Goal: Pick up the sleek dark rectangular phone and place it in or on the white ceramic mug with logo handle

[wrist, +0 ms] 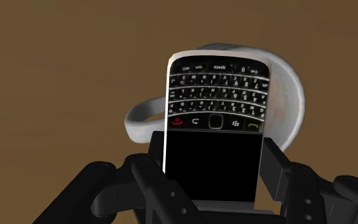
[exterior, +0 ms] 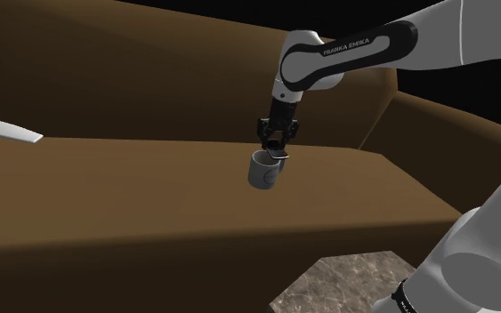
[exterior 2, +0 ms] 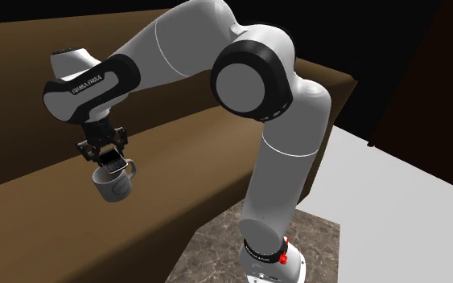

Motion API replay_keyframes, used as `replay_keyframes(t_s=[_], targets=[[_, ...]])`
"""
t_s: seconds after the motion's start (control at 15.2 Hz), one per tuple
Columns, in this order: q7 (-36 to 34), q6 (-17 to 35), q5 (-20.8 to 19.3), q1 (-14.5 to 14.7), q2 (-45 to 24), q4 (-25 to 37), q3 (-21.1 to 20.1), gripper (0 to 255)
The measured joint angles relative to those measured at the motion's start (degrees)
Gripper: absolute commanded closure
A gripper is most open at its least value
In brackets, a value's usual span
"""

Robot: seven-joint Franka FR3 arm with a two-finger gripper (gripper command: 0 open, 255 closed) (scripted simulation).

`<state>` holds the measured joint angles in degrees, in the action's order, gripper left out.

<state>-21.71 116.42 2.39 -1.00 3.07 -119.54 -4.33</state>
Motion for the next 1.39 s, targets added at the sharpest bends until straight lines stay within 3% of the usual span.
replay_keyframes(t_s=[0.2,0.26,0.66,0.99,1.39], targets=[[0.01,0.06,0.00,0.00,-0.04,-0.01,0.00,255],[0.01,0.06,0.00,0.00,-0.04,-0.01,0.00,0],[0.01,0.07,0.00,0.00,-0.04,-0.01,0.00,0],[0.04,-6.17,0.00,-0.12,1.40,4.85,0.16,0],[0.04,-7.08,-0.01,-0.13,1.60,5.50,0.17,0]])
